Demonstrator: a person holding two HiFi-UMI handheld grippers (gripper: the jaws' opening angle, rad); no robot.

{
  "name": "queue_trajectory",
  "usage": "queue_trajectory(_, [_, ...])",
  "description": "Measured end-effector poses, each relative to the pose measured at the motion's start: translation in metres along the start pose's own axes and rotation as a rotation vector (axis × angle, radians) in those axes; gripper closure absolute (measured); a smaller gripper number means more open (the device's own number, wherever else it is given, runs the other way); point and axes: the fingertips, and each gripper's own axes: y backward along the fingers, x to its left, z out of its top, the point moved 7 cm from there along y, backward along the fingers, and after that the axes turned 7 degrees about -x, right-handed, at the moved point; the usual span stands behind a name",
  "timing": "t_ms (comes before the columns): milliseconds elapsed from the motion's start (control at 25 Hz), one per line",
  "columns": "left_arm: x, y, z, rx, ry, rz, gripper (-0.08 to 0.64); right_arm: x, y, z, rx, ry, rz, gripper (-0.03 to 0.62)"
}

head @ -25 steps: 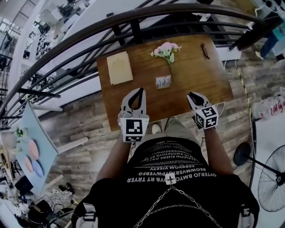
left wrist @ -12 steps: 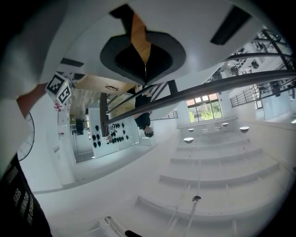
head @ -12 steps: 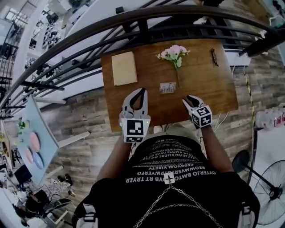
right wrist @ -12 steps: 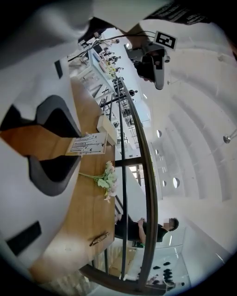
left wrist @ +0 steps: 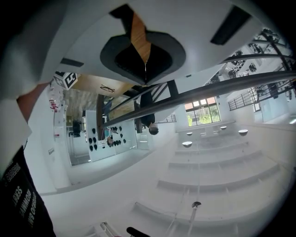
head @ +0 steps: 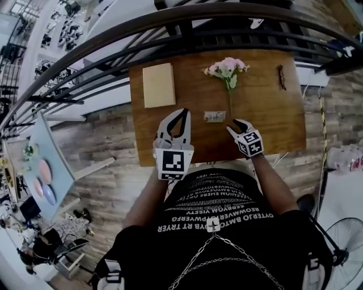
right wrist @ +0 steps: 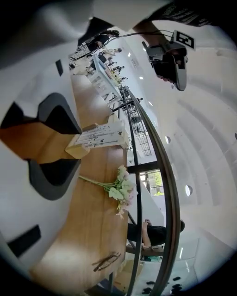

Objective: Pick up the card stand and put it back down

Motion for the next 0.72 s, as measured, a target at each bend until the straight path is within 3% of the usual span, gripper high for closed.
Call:
queue_trajectory(440, [0.007,-0.010,-0.013,0.083,0.010,0.033,0.532,-0.007,-0.051,0.000,0.044,0.062,0.111,0.379])
queue_trajectory(720, [0.002,-0.005,-0.018,0.112,0.006,0.039,0.532,-0.008,-0.069,-0.001,0.036,0.056,0.149,0.401])
